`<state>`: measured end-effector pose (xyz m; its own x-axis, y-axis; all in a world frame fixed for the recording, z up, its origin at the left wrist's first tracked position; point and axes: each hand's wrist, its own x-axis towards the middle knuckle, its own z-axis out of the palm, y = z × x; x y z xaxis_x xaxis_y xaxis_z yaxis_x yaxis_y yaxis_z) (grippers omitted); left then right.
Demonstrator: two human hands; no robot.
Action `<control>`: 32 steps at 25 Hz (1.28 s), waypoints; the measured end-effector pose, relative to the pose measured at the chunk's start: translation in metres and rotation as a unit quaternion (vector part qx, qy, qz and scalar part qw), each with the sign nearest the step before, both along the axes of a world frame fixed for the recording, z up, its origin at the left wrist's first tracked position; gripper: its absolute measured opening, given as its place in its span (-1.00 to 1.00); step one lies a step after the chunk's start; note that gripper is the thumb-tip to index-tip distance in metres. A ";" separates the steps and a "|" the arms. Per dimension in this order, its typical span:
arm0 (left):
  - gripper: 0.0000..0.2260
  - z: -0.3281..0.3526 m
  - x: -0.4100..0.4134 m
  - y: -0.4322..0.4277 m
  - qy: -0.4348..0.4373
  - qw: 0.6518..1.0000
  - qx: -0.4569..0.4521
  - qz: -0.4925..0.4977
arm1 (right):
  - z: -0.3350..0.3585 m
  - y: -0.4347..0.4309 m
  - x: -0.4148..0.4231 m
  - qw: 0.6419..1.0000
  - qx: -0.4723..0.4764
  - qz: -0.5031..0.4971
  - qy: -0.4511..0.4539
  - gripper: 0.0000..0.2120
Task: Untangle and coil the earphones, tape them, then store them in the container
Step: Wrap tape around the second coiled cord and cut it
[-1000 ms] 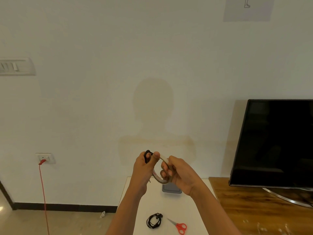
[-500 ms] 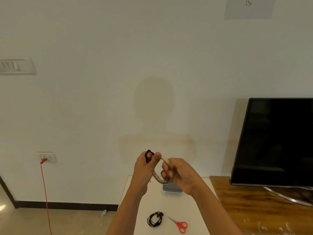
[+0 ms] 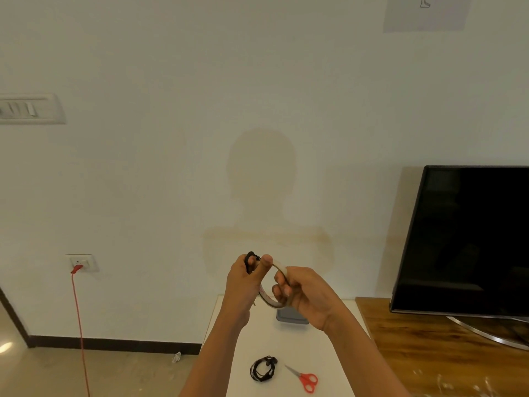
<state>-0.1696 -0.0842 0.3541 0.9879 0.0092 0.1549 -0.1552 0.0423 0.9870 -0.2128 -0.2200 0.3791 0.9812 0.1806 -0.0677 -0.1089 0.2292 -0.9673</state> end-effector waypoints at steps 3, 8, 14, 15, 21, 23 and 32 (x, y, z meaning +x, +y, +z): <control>-0.33 0.001 0.000 0.001 0.000 1.000 0.005 -0.002 | -0.002 0.000 -0.001 0.999 0.041 -0.001 0.007 -0.68; -0.33 0.001 -0.003 0.002 -0.004 1.000 0.015 -0.007 | 0.000 0.002 0.002 1.000 0.021 -0.008 0.019 -0.58; -0.63 0.007 -0.006 -0.002 -0.006 1.000 0.025 0.000 | -0.003 0.001 0.003 1.000 0.009 -0.008 0.009 -0.60; -0.64 0.007 -0.006 -0.002 -0.007 1.000 0.025 0.001 | -0.003 0.001 0.003 1.000 0.009 -0.009 0.007 -0.61; -0.63 0.010 -0.004 -0.001 -0.014 0.999 0.032 0.012 | -0.004 0.000 0.004 0.998 0.065 -0.010 0.021 -0.70; -0.63 0.009 -0.004 -0.002 -0.011 1.000 0.025 0.010 | -0.002 0.000 0.004 0.997 0.064 -0.016 0.031 -0.71; -0.63 0.005 -0.005 -0.003 -0.001 0.999 0.033 0.013 | -0.007 0.000 0.005 0.999 0.022 -0.020 0.016 -0.64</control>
<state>-0.1741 -0.0872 0.3588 0.9872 0.0238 0.1574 -0.1568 -0.0278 0.9872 -0.2074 -0.2205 0.3719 0.9853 0.1441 -0.0922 -0.1295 0.2756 -0.9525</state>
